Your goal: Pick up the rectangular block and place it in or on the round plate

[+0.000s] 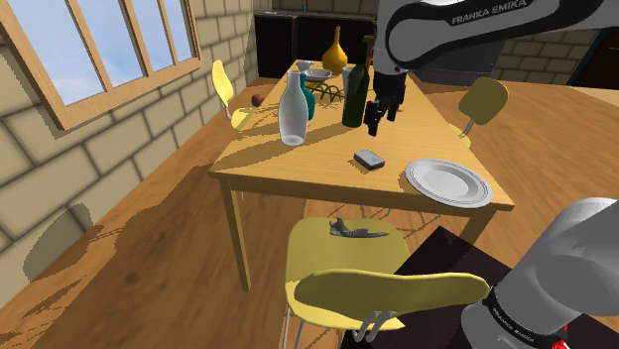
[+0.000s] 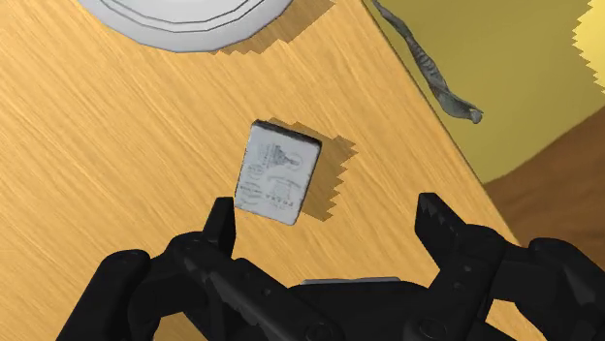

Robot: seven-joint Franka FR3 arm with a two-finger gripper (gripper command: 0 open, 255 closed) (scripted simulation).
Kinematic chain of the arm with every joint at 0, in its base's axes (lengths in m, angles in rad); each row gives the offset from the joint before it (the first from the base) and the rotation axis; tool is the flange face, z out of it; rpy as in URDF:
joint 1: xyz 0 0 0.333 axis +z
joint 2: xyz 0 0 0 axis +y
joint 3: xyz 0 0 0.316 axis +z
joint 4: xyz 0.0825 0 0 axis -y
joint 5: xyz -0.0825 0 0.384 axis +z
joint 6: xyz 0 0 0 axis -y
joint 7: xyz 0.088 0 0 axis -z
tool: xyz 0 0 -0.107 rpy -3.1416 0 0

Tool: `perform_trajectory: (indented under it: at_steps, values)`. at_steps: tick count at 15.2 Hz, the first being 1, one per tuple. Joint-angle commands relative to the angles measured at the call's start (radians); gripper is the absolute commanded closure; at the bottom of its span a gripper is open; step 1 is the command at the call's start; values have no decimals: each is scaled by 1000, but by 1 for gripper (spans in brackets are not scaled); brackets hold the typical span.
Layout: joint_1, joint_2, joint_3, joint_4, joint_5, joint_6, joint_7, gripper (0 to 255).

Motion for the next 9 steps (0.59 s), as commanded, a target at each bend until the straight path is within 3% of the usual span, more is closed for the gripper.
perform_trajectory:
  at_steps: [1,9]
  values:
    - [-13,70,4,22,-50,29,8,0]
    - [-46,369,4,189,-256,82,63,0]
